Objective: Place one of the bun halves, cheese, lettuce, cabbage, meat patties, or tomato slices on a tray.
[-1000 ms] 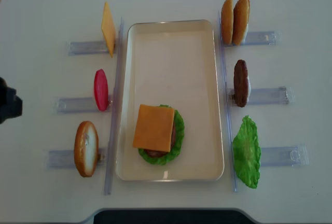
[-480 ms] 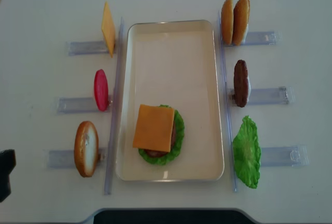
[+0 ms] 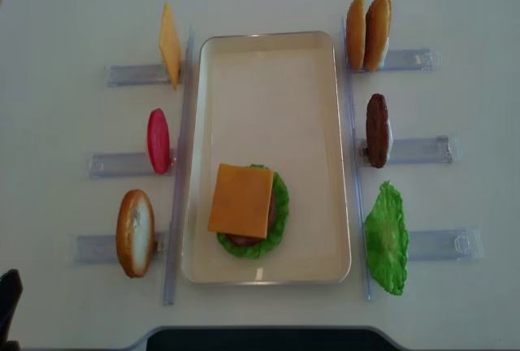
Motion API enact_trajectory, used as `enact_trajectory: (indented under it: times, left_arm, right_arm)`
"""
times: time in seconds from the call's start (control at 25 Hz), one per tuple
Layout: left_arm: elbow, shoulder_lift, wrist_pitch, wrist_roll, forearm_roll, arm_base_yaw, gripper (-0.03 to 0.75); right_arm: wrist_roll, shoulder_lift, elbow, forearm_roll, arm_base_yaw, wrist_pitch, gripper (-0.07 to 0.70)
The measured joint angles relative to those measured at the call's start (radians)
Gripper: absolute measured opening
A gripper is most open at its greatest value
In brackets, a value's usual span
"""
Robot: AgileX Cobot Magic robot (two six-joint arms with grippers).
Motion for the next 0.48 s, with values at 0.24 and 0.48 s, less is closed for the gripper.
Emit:
enact_trajectory:
  times: [0.24,0.48]
  left_arm:
    - [0.005,-0.039,-0.009,0.0,0.002,0.0,0.358]
    - [0.005,-0.039,-0.01,0.0,0.005,0.0,0.339]
  right_arm:
    - [0.0,0.0,0.0,0.0,0.0,0.0,0.305]
    - [0.0,0.0,0.0,0.0,0.0,0.0,0.305]
